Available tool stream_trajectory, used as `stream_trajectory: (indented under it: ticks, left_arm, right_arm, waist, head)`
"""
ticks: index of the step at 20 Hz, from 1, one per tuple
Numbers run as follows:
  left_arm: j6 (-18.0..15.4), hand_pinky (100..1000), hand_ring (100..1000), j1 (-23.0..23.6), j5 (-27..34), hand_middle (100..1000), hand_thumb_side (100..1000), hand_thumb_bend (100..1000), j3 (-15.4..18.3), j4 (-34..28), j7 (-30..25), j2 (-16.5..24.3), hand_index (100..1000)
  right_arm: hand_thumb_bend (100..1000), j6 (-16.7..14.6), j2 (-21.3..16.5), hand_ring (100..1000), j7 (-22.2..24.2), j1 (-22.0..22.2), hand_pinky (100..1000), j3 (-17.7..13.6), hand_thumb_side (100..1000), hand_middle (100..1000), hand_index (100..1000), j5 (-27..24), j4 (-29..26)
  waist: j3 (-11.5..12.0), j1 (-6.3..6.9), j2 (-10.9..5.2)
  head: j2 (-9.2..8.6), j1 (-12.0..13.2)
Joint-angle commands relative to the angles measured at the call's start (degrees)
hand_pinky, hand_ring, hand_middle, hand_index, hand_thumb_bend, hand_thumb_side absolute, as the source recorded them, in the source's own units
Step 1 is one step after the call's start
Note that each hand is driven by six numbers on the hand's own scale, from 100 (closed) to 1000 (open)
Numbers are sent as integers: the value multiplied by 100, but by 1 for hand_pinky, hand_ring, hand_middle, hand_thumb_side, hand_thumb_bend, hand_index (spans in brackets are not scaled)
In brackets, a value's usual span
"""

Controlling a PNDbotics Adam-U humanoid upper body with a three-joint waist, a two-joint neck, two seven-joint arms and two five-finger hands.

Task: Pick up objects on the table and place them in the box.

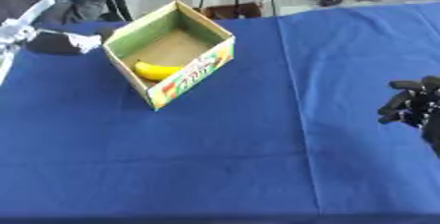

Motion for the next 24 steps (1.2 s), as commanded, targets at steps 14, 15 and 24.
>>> stream_trajectory:
  ticks: [14,15,24]
  left_arm:
    - [561,599,520,606,2066,559,753,100,364,-651,65,-1098,687]
    - [584,598,520,611,2133,559,766,100,367,-664,57,-1148,687]
    - [741,592,516,681,2603,555,890,100,390,-728,68,-1405,688]
  right_arm:
    - [100,-26,-13,608,-36,-14,589,-84,914,520,783,-22,-85]
    - [100,-27,-13,608,-36,-12,589,-85,914,520,782,-23,-85]
    - [100,-34,-22,608,-27,-6,591,-84,904,520,779,-25,-82]
  waist:
    - [138,-62,-78]
    - [144,-68,-79]
    - [191,-96,-106]
  head:
    - [29,-34]
    - [29,-37]
    - [29,-71]
